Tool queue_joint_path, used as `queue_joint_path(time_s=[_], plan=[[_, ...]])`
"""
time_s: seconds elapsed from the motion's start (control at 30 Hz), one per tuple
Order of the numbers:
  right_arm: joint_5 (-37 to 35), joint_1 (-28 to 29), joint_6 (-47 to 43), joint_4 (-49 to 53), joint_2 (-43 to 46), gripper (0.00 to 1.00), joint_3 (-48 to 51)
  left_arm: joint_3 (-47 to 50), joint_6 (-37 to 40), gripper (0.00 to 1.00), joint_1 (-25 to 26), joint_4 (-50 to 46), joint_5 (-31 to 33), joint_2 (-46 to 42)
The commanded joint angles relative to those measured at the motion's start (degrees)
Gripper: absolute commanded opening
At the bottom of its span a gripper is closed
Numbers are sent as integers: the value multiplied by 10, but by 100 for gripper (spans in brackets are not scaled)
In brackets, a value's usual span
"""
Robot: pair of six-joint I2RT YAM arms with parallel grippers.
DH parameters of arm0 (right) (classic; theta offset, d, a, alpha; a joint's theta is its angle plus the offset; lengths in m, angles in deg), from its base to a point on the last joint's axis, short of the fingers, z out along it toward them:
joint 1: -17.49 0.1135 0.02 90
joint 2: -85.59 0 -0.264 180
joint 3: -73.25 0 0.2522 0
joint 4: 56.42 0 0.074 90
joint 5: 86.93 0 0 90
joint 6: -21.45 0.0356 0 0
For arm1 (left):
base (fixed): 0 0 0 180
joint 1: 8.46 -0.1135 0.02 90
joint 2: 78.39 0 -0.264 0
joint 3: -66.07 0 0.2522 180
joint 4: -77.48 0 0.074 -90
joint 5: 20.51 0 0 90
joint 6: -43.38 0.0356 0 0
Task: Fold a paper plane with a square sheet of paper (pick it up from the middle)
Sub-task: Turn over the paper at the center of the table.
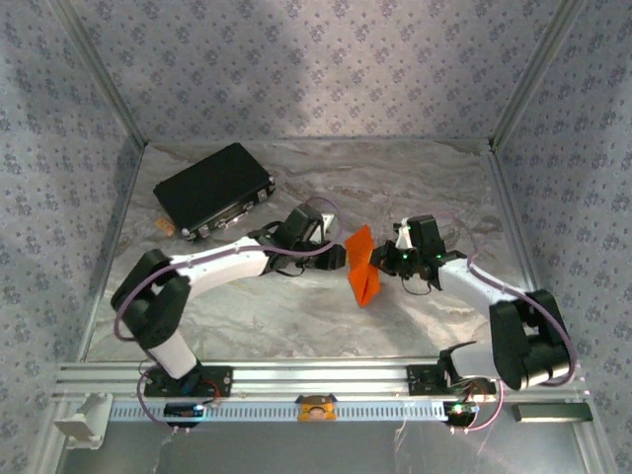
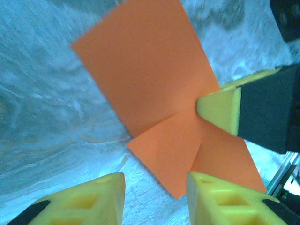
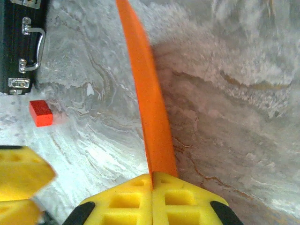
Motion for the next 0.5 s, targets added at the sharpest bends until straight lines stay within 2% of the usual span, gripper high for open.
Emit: queue_joint_path(time_s=[0.0,0.13,0.23,0.47], plan=[[-104,21,-60,113,38,9,-39,24,3,42,-2,-9,80,-52],[-209,63,-98,188,57,9,-85,54,-7,48,-9,-11,142,-103],[-320,99,-98,246,49,9,-119,77,-14,54,-18,-6,162,-134],[-650,202,-102,386,-3,8,-200,117,-35,70,-32,-19,217,-194]])
